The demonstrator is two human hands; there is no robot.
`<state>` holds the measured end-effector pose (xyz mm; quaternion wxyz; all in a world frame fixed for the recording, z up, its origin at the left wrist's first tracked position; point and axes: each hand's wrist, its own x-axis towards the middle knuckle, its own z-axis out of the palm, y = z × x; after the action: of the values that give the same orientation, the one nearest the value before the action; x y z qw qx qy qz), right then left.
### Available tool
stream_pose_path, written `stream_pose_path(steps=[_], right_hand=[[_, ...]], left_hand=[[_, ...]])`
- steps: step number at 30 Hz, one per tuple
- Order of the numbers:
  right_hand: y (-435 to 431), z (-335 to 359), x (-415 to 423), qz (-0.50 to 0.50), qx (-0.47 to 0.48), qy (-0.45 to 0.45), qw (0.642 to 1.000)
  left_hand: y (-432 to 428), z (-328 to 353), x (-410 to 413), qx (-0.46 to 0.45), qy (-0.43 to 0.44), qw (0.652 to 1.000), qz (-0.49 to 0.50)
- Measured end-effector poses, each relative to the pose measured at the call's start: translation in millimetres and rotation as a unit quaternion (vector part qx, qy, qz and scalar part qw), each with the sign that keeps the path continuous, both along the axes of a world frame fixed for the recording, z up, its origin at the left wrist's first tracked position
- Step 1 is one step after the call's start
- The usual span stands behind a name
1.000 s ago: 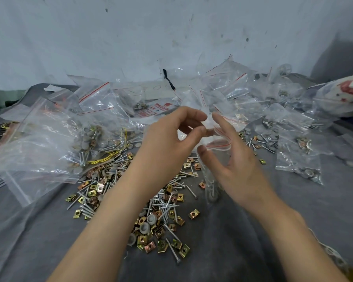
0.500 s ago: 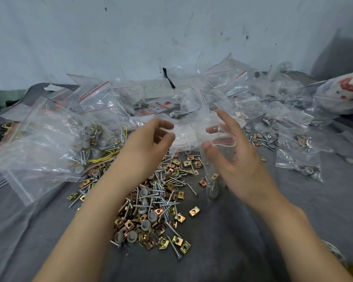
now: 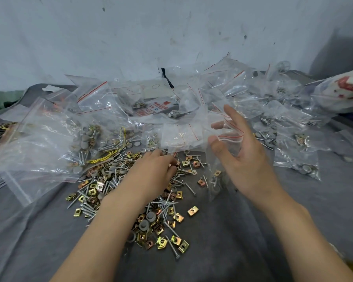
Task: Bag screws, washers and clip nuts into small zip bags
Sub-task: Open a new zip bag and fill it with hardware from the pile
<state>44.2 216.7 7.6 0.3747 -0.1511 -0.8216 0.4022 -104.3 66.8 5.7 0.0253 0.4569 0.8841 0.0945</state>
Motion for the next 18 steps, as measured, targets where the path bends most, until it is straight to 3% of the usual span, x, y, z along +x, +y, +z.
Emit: stream_pose_path(steps=[10,18], right_hand=[[1.2,1.4,1.4,0.002,0.002,0.002,1.0],[1.3,4.5,5.3,-0.001,-0.003,-0.002,1.0]], left_hand=[[4.9,3.4,2.7,0.0,0.013,1.0,-0.017],[-7.7,5.8,-9.1,0.191,-0.166,0.967,0.01]])
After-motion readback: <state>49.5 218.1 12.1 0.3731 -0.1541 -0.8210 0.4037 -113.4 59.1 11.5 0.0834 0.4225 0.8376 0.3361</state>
